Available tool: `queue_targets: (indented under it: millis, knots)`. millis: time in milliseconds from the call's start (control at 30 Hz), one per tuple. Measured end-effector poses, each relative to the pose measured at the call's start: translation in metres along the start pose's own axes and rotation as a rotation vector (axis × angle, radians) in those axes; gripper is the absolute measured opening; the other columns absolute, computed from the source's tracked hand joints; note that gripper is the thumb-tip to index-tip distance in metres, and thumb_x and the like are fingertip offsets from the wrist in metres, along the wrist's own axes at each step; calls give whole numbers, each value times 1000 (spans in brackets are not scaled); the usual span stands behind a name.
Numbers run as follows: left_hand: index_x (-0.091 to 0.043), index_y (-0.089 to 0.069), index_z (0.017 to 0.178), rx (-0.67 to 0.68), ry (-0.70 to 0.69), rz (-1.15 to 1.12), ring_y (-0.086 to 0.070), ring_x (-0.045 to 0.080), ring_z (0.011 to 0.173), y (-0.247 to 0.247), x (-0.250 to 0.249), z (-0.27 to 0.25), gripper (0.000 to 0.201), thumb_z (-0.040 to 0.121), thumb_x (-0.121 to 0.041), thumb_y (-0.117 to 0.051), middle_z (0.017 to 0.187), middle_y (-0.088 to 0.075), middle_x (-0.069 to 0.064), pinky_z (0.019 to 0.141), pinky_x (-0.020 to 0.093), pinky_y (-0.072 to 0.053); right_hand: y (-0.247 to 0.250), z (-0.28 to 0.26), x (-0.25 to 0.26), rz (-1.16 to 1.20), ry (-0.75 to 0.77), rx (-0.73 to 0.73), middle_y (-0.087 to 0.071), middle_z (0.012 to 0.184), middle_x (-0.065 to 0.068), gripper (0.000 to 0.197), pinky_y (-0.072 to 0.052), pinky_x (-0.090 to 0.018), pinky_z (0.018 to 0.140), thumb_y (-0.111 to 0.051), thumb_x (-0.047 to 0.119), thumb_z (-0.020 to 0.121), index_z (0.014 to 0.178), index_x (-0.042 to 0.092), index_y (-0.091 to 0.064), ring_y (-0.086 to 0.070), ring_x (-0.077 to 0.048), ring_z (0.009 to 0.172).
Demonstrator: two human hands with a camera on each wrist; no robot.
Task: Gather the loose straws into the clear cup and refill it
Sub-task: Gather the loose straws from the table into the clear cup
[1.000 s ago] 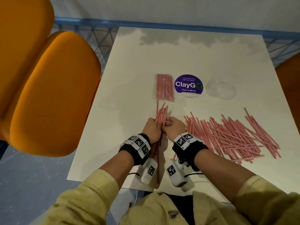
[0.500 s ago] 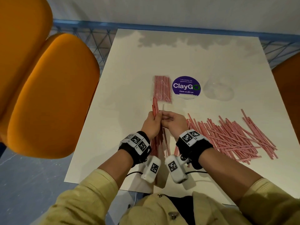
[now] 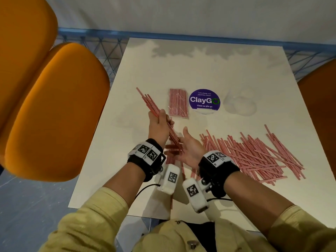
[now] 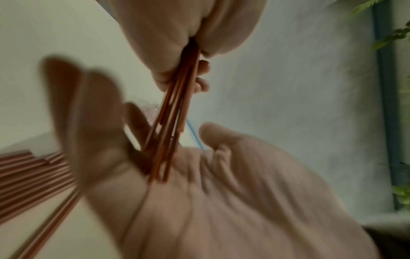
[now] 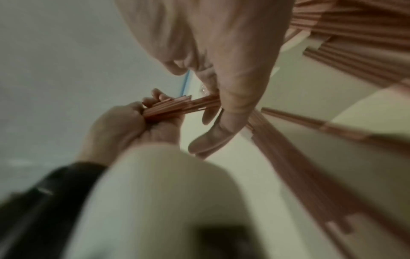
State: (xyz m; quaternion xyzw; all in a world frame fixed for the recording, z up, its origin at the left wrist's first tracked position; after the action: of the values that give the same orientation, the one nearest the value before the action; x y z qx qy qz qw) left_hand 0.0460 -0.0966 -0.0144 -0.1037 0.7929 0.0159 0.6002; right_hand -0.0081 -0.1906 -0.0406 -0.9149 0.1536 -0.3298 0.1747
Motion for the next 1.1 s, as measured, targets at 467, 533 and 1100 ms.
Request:
queue_targets:
  millis: [467,533,1100]
  knots:
    - [-12,-44,105,358,62,120,-42,2,40,-14,3,-24,19,99,-30,-38,62,-46,-4,45,20,-38,-5,-13,53,-420,290,-123,-60,120,-6,52,-46,-46,101,-28,56,94,120,18,-53,-59,-23,109]
    - [-11,-42,101,453,119,135,-37,4,37,-18,6,-33,19,100,-29,-37,58,-37,-5,44,20,-37,-10,-12,77,-447,472,-169,-53,134,-5,53,-46,-42,102,-31,51,95,136,19,-39,-56,-21,116]
    - [-4,-45,122,113,79,99,-62,18,95,-28,-3,-7,40,100,-35,-34,101,-67,5,87,30,-47,15,-16,57,-537,361,-79,-62,104,-9,39,-53,-26,69,-49,27,92,127,12,-42,-63,-17,81]
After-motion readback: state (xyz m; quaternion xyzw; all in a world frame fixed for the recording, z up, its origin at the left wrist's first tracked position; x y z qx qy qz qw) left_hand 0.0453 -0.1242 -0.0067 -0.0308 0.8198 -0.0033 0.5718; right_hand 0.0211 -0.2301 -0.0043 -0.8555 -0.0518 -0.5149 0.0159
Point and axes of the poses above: each hand's wrist, its own z-axis towards the middle knuckle, its own y-axis out of the back of the hand, x = y × z, the point moved 3 cm from there along z, towards the middle knuckle
